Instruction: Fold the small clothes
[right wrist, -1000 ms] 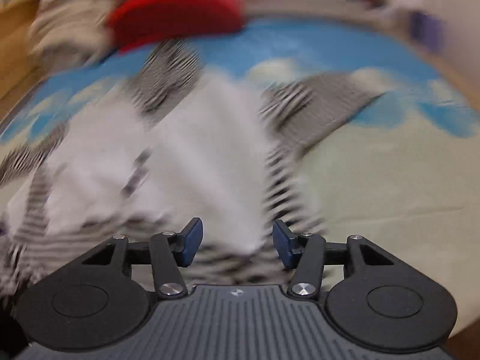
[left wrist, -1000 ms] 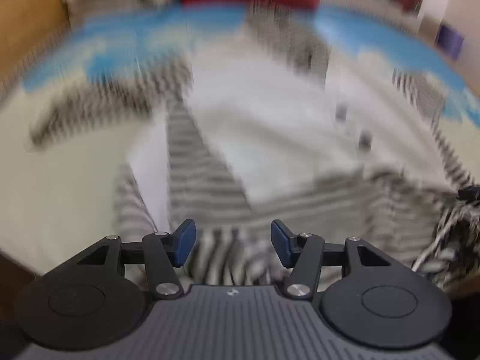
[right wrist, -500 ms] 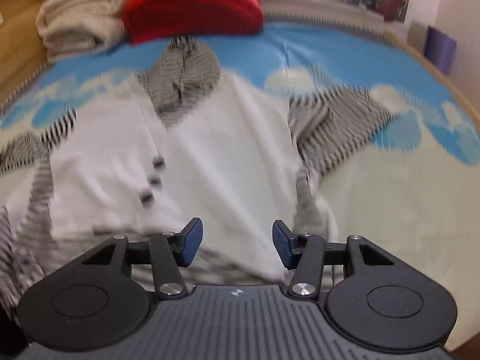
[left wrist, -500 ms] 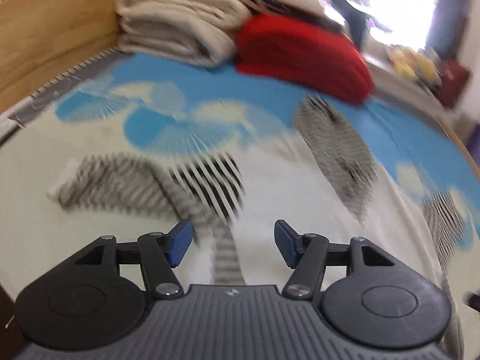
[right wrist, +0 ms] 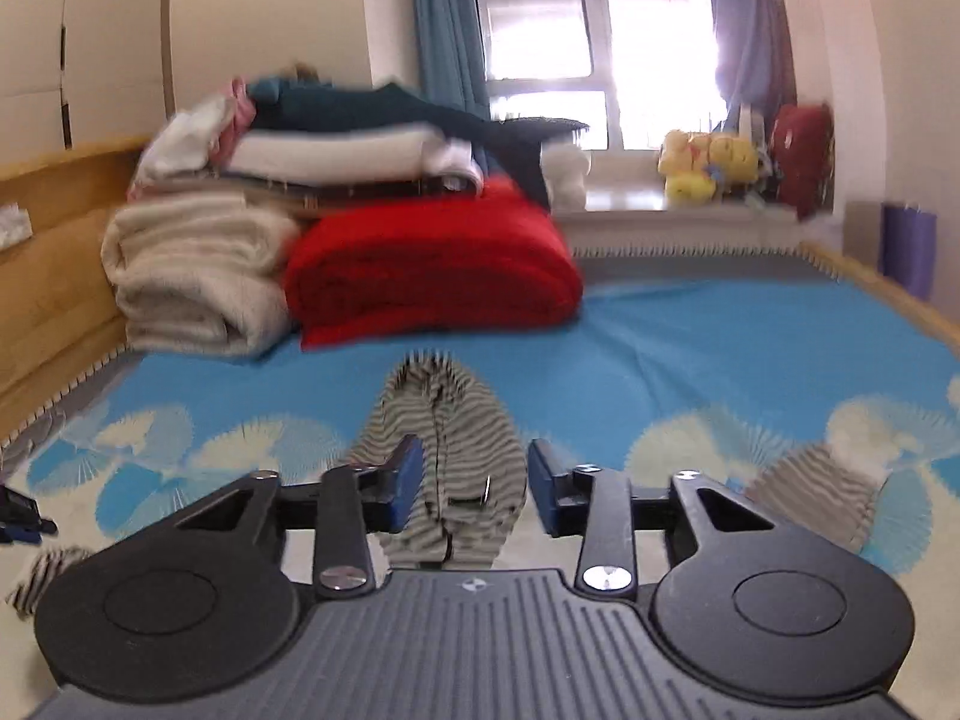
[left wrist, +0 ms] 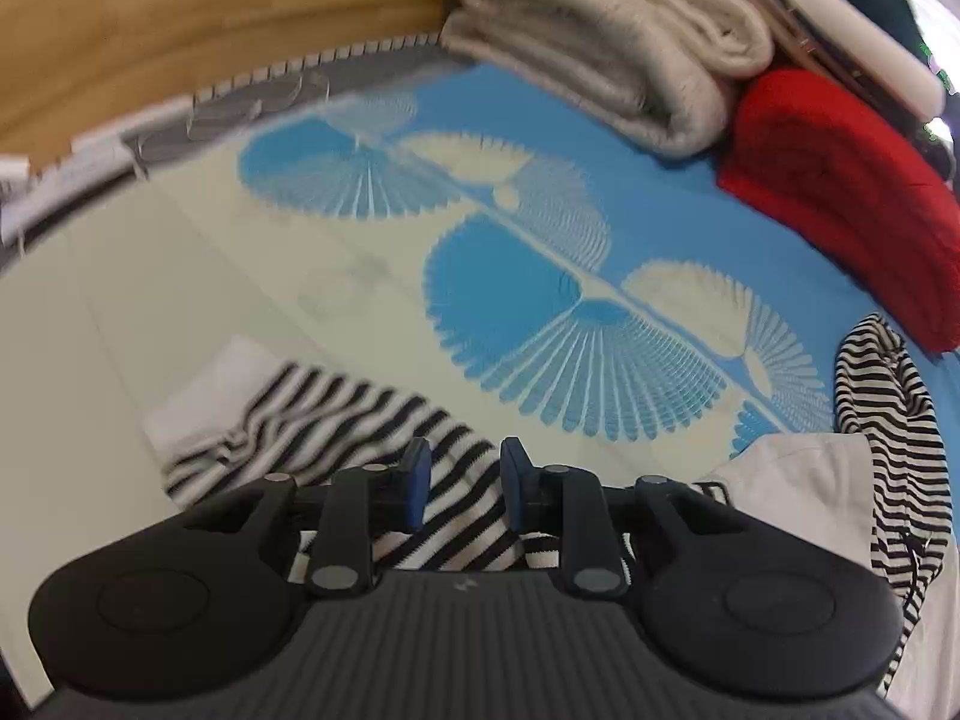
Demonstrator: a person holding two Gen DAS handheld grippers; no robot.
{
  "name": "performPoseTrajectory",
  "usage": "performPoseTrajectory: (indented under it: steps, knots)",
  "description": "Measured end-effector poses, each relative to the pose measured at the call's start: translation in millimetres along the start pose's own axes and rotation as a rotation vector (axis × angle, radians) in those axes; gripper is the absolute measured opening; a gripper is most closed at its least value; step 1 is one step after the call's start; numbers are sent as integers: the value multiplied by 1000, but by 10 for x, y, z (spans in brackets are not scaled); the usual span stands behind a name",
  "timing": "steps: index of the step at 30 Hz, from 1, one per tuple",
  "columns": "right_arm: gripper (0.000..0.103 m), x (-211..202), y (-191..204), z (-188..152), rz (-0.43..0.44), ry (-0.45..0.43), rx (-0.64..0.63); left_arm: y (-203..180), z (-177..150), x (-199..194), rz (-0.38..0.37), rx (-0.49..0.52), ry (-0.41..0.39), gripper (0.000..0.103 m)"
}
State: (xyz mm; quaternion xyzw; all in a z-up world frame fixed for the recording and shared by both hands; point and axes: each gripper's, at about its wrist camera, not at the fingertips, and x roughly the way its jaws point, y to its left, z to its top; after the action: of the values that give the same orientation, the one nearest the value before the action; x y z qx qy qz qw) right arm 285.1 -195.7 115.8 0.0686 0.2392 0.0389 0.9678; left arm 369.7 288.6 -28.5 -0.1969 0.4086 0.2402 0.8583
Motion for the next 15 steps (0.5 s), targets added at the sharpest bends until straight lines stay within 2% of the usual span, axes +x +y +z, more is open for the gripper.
performPoseTrajectory:
  steps: [1,2,4,8,10,13,14,15]
  knots:
    - [20,139,2,-66,-4,64,22,18,13,53,-12,-27,17,33]
    - [15,238,-13,-104,6,112,56,34,29,104,-25,-53,32,36]
    - [15,368,14,-153,3,160,82,62,62,194,-34,-103,60,47]
    - [16,505,102,-251,28,197,7,71,76,404,-16,-132,96,51]
    - [16,573,101,-253,73,230,17,76,69,488,12,-139,98,50]
    - [16,654,111,-342,61,264,26,50,81,535,17,-116,81,46]
    - [16,674,93,-361,57,276,33,43,78,544,16,-114,79,42]
    - [16,694,81,-385,54,285,42,35,74,563,18,-113,82,27]
